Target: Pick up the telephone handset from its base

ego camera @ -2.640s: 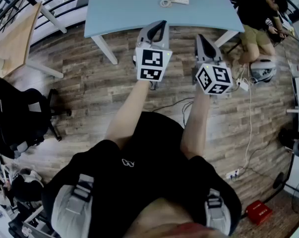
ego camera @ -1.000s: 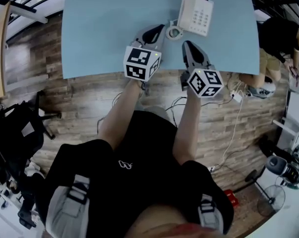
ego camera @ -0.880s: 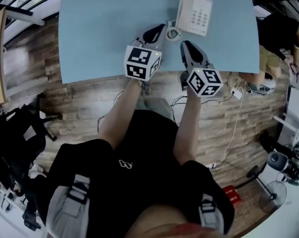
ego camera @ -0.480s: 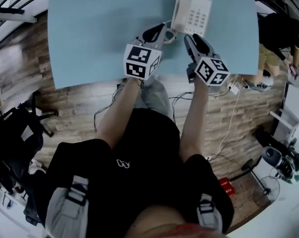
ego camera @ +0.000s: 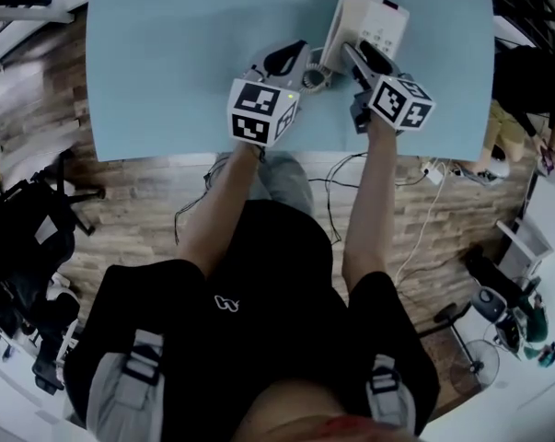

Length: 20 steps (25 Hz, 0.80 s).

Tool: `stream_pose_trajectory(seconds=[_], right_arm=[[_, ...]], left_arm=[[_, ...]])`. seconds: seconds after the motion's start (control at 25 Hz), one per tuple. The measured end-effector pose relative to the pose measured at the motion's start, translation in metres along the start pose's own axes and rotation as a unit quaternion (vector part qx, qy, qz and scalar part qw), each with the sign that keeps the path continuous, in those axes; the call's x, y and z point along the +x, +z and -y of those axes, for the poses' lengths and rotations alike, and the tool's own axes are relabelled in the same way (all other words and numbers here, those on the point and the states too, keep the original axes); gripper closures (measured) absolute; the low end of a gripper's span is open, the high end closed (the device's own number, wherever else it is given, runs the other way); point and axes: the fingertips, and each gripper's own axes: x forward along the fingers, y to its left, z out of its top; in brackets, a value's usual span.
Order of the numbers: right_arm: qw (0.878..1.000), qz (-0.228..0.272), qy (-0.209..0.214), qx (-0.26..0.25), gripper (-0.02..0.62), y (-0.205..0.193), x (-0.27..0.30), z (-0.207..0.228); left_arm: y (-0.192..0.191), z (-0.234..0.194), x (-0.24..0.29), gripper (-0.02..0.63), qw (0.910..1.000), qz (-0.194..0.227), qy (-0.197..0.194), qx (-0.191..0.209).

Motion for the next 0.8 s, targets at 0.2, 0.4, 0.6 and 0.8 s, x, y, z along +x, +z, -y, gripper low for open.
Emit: stream_pose_trajectory(seconds=[0.2,0.4,0.6,0.8], right_arm=[[0.999,-0.007,0.02,0.029,0.388,-0.004,0.014,0.015],[0.998,-0.012,0.047,0.035,0.396,0.008,0.029,0.009],[0.995,-0.014,0.068,0.075,0.437,0.006,0.027,-0.003],[0.995,0.005,0.053,0.088,0.497,0.014,0.024,-0.007]], left_arm=[[0.0,-0.005,0.007,0.607,0.9999,-0.004,0.009,0.001],[0.004,-0.01,0.007,0.607,0.9999,-0.001,0.016,0.0],[0.006,-0.01,-0.007,0.606,0.9998,0.004,0.021,0.0],[0.016,-0.004,-0.007,0.606,0.9997,0.012,0.018,0.006]])
